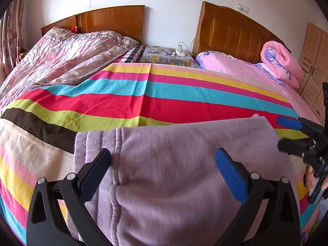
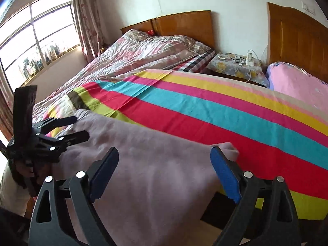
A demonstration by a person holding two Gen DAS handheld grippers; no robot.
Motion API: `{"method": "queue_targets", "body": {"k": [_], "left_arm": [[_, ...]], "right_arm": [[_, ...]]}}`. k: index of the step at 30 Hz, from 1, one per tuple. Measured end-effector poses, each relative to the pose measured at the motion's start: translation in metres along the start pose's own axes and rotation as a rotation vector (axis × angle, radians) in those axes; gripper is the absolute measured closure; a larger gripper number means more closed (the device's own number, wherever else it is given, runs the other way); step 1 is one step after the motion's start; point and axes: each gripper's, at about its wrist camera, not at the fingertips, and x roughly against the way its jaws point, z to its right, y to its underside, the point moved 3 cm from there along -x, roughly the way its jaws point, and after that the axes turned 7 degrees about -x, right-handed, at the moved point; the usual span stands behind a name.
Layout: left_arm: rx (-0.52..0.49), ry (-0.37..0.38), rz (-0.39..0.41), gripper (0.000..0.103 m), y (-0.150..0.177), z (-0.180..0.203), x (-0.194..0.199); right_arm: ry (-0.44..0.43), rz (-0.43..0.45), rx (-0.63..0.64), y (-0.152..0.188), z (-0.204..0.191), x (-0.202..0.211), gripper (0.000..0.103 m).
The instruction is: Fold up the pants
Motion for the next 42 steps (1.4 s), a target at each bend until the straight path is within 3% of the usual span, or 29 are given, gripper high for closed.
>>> {"method": "queue_targets", "body": {"k": [3, 7, 9, 12, 15, 17, 20, 23, 25, 29, 31, 34, 39, 42], "left_arm": [[-0.003, -0.006, -0.018, 0.002, -0.001, 0.001, -0.004], [-0.019, -0.026, -0.034, 0.001, -0.001, 0.003, -0.007], [-0.017, -0.025, -0.031, 0.001, -0.001, 0.002, -0.006], [-0.015, -0.026, -0.032, 0.001, -0.001, 0.0, -0.007], [-0.03, -0.039, -0.048, 0.001, -0.002, 0.003, -0.009], [-0.012, -0.049, -0.013, 0.001, -0.003, 0.001, 0.001], [-0.008, -0.049, 0.091, 0.001, 0.002, 0.01, 0.044], [-0.067, -0.001, 0.125, 0.001, 0.021, 0.032, 0.079], [-0.132, 0.012, 0.088, 0.001, 0.041, 0.047, 0.085], [-0.169, -0.032, -0.021, 0.001, 0.091, 0.052, 0.072], [-0.243, -0.075, 0.037, 0.001, 0.109, 0.056, 0.085], [-0.254, -0.064, 0.085, 0.001, 0.122, 0.056, 0.111], [-0.144, -0.023, 0.234, 0.001, 0.122, 0.049, 0.162], [-0.109, -0.053, 0.292, 0.001, 0.113, 0.053, 0.184]], "right_arm": [[0.094, -0.08, 0.076, 0.018, -0.007, -0.022, 0.014], [0.155, 0.0, -0.05, 0.013, 0.002, -0.011, 0.014], [0.122, 0.028, -0.052, 0.013, -0.009, 0.002, 0.014], [0.053, -0.003, 0.065, 0.029, -0.046, 0.012, 0.013], [0.081, -0.068, 0.126, 0.054, -0.059, 0.008, 0.013], [0.144, -0.061, 0.07, 0.063, -0.053, 0.013, 0.013], [0.083, -0.006, 0.0, 0.073, -0.057, 0.042, 0.013], [0.07, 0.011, 0.014, 0.092, -0.07, 0.059, 0.012], [0.083, -0.015, 0.011, 0.111, -0.072, 0.058, 0.012], [0.15, 0.001, 0.004, 0.148, -0.073, 0.066, 0.011], [0.174, -0.023, -0.036, 0.161, -0.07, 0.075, 0.011], [0.151, 0.042, -0.096, 0.178, -0.066, 0.109, 0.011], [0.198, 0.217, -0.164, 0.193, -0.063, 0.166, 0.011], [0.208, 0.337, -0.196, 0.191, -0.066, 0.194, 0.011]]}}
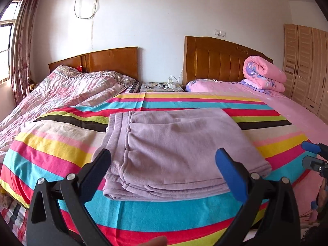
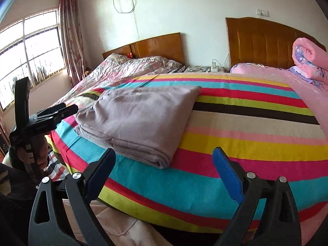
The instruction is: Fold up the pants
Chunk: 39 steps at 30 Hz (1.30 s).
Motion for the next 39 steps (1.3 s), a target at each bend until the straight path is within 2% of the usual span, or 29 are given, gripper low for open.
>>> {"method": "queue_targets", "body": {"k": [4, 7, 10, 14, 22, 39], "left_arm": [[0.032, -0.05, 0.068, 0.001, -0.014, 0.009, 0.019], [0.031, -0.084, 0.055, 0.001, -0.014, 0.015, 0.023], [0.06, -0.107, 0.008, 0.001, -0.006, 0.015, 0.019], [0.083, -0.101, -0.03, 0.001, 0.007, 0.015, 0.016], [0.052, -0.11, -0.032, 0.001, 0.01, 0.02, 0.012], [0.054, -0.109, -0.05, 0.001, 0.014, 0.021, 0.009]], "right_arm": [[0.011, 0.104, 0.031, -0.013, -0.012, 0.018, 0.011], [0.007, 0.139, 0.033, -0.017, -0.02, 0.018, 0.011], [0.021, 0.136, 0.035, -0.011, -0.026, 0.015, 0.011], [0.047, 0.122, 0.058, -0.003, -0.032, 0.009, 0.011], [0.064, 0.116, 0.072, -0.001, -0.033, 0.005, 0.011], [0.055, 0.095, 0.07, 0.004, -0.034, 0.002, 0.011]]}}
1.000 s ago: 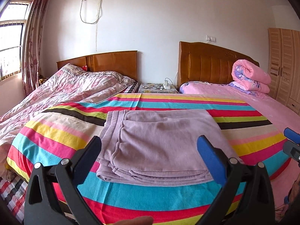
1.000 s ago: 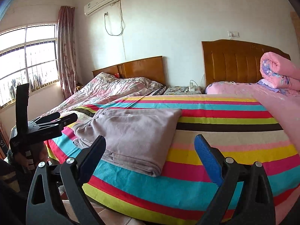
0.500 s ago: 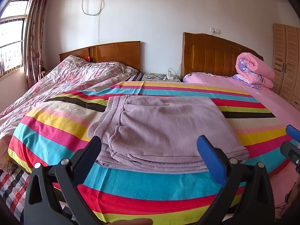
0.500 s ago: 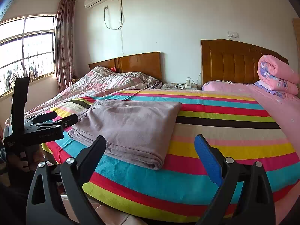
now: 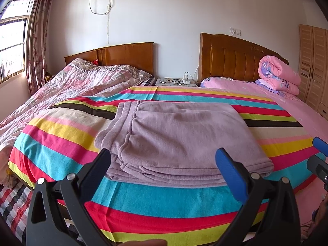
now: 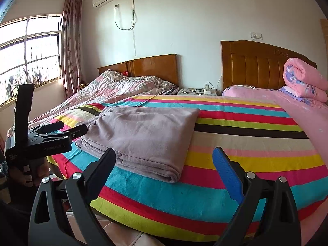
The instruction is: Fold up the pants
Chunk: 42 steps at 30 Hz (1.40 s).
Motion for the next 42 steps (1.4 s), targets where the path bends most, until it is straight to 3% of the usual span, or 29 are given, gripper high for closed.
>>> {"method": "queue_targets", "body": {"k": [42], "left_arm": [[0.001, -0.017, 0.0, 0.001, 0.0056, -0.0071, 0.0012]], "right_arm": [[-0.002, -0.002, -0.004, 0.0, -0.0009, -0.0002, 0.011]]}}
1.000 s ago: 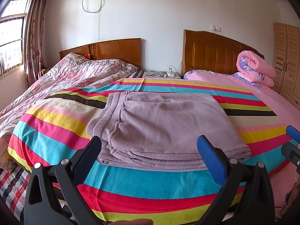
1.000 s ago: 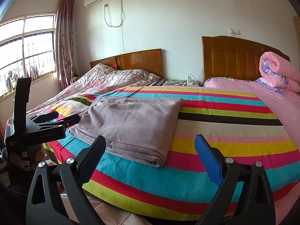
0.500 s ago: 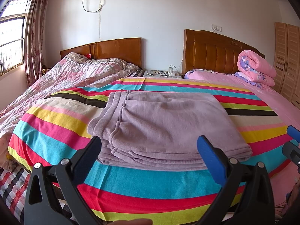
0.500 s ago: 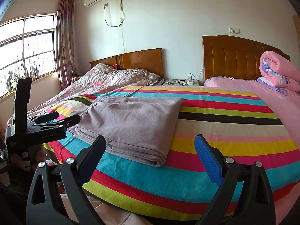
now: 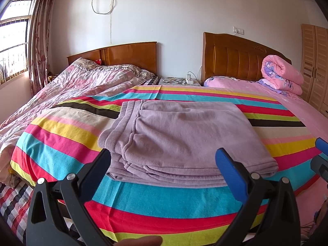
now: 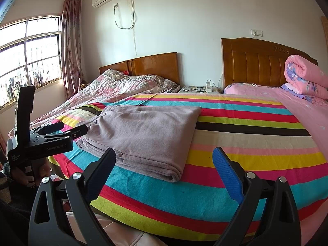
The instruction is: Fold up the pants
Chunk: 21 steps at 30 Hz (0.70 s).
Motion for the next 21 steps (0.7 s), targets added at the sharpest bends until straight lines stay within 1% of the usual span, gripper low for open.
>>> {"method": "queue_targets", "body": {"k": [9, 13, 15, 18, 20, 21], "left_arm": [[-0.001, -0.009, -0.008, 0.001, 0.0, -0.001, -0.002], [-0.001, -0.045, -0.002, 0.001, 0.002, -0.001, -0.002], [0.004, -0.033, -0.006, 0.001, 0.001, -0.002, -0.003], [0.002, -0.035, -0.016, 0.001, 0.0, -0.004, -0.005], [0.023, -0.062, -0.012, 0.001, -0.002, -0.012, -0.004], [0.046, -0.078, -0.01, 0.001, -0.003, -0.02, -0.005]], "right_arm": [[-0.003, -0.003, 0.0, 0.002, -0.001, 0.001, 0.011], [-0.004, -0.003, 0.0, 0.005, -0.003, 0.004, 0.011], [-0.005, -0.003, -0.003, 0.004, -0.001, 0.004, 0.011], [-0.006, -0.004, -0.011, 0.006, -0.002, 0.005, 0.011], [0.004, 0.003, -0.026, 0.004, 0.003, 0.007, 0.011], [0.023, 0.015, -0.035, 0.002, 0.009, 0.011, 0.011]]}}
